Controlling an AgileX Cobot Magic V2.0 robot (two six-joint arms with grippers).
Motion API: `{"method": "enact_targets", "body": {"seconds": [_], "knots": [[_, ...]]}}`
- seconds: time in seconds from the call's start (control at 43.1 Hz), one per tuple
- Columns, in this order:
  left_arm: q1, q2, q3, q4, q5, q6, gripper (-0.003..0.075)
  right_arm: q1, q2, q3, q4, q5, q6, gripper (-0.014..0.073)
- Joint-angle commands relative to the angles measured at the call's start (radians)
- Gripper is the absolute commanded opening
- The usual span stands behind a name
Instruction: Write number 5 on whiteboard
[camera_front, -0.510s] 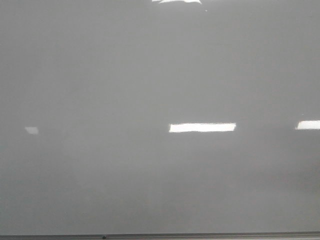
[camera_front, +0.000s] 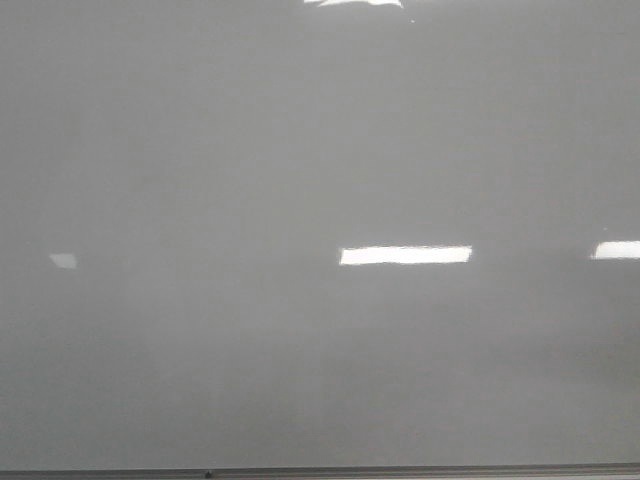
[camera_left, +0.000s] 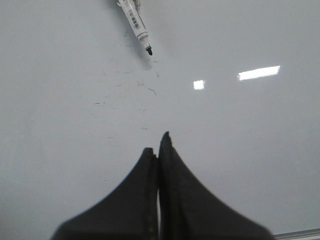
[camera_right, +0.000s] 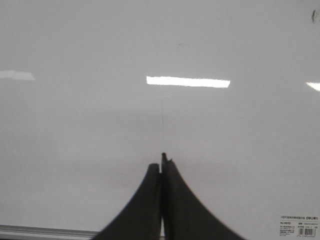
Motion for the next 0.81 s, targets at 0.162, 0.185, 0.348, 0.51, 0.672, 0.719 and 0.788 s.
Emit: {"method": "enact_targets", "body": {"seconds": [0.162,0.185,0.348,0.51,0.672,0.719,0.788], "knots": [[0.001,-0.013,0.004,0.119,-0.086,0.012,-0.002,-0.004,-0.019,-0.014,0.0,-0.081,-0.011,-0.0062],[0.001,-0.013,0.004,0.158,-0.093,0.012,-0.002,-0.004,-0.019,-0.014,0.0,-0.081,-0.011,-0.0062],[0.001,-0.013,0.004,0.21,-0.131,0.012,-0.002,-0.004,-0.019,-0.014,0.0,-0.082,-0.011,-0.0062],[0.001,-0.013,0.004,0.21,-0.129,0.012,-0.002,-0.004,-0.019,-0.014,0.0,-0.082,-0.011,-0.0062],[0.001,-0.013,0.004,0.21,-0.167,0.012,-0.002,-0.004,-0.019,-0.014,0.0,-0.082,-0.011,-0.0062],[0.001,-0.013,0.004,0.204,-0.198,0.012,-0.002,-0.004,-0.019,-0.014,0.0,-0.084,-0.005,-0.0062],[0.001,-0.013,0.004,0.129,-0.241,-0.01,-0.002,-0.004,-0.019,-0.014,0.0,-0.1,-0.005,-0.0062]]}}
